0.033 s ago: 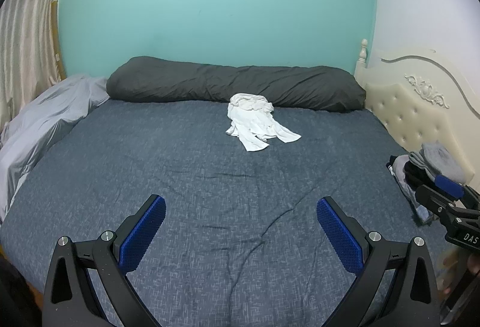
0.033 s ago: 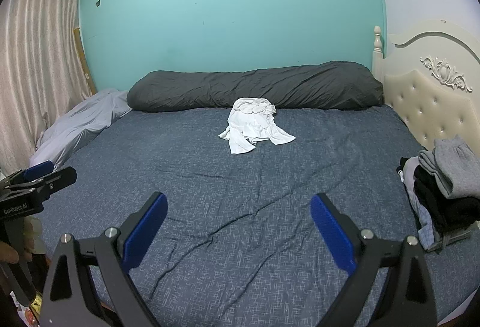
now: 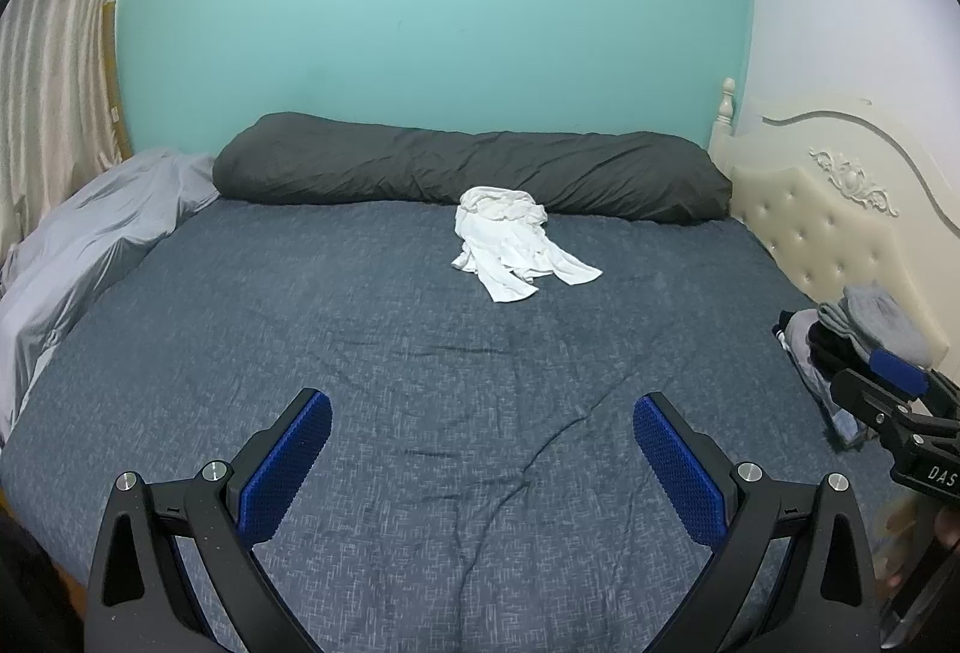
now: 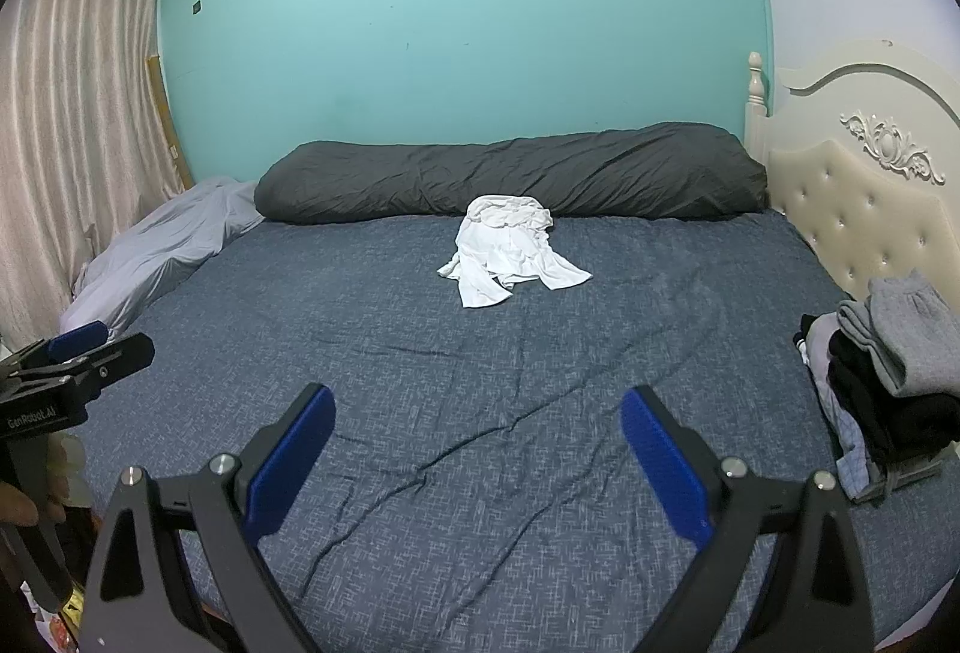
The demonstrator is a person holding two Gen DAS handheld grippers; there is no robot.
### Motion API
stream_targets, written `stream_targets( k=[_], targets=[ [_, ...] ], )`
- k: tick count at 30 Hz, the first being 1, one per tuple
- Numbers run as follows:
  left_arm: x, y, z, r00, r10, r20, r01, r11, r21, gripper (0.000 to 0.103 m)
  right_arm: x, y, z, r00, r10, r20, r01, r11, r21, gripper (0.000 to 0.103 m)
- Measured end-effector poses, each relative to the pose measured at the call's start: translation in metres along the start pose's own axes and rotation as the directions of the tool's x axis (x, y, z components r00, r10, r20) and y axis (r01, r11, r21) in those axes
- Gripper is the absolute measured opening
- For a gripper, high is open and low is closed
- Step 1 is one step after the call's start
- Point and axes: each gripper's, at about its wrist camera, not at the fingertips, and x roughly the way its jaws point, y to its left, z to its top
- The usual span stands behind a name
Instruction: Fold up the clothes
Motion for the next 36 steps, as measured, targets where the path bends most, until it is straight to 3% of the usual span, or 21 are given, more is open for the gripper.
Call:
stream_targets(
  k=[36],
  targets=[
    [0.0018, -0.0026, -0.0031, 1.0, 0.009, -0.001, -0.009, 1.0, 0.002, 0.103, -0.0014, 0.0002, 0.0064, 1.0, -0.003, -0.001, 0.003, 1.0, 0.001, 0.097]
  ],
)
